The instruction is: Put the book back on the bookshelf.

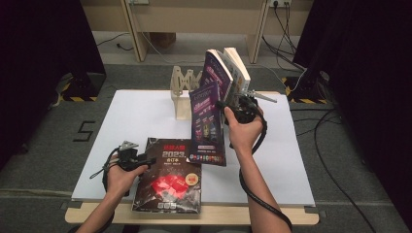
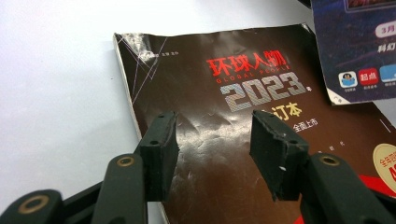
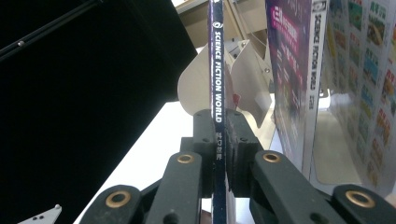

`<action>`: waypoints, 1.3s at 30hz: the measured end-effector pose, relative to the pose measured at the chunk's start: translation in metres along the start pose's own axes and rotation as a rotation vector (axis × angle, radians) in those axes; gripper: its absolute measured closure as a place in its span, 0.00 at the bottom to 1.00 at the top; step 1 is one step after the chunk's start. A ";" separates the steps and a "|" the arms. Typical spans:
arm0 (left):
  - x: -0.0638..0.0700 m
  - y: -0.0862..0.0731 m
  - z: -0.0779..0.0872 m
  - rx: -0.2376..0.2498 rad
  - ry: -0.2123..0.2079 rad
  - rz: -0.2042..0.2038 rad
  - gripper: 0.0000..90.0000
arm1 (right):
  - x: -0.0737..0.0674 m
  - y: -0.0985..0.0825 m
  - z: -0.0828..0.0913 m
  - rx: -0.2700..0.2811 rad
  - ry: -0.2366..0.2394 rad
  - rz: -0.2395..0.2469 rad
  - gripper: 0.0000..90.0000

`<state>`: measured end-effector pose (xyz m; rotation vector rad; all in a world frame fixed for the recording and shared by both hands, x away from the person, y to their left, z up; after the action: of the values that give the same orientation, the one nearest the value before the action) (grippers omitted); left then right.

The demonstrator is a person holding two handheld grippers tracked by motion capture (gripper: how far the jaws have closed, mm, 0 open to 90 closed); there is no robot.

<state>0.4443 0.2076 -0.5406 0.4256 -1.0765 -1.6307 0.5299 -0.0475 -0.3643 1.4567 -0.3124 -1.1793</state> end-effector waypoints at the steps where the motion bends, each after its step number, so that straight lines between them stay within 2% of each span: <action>1: 0.000 0.000 0.000 0.000 0.000 0.001 0.56 | -0.001 0.001 -0.001 0.004 0.002 0.002 0.94; 23: -0.002 0.000 0.000 0.001 0.001 0.001 0.56 | 0.003 0.038 -0.012 0.076 -0.034 0.029 0.94; 33: -0.002 0.000 0.001 -0.002 0.001 -0.001 0.56 | 0.008 0.044 -0.019 0.079 -0.053 0.023 0.94; 39: -0.002 -0.001 0.000 -0.001 -0.004 0.001 0.56 | 0.009 0.053 -0.023 0.100 -0.060 0.037 0.94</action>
<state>0.4444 0.2092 -0.5414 0.4206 -1.0787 -1.6318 0.5742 -0.0564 -0.3275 1.4973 -0.4435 -1.1934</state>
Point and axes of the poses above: each handheld gripper's, and its own axes: z roughly backward along the jaws, y roughly out of its top, x roughly to its right, the point moved 10 cm from there along -z, roughly forward along the jaws, and after that the axes turned 9 degrees about x, right-handed, at the moved point
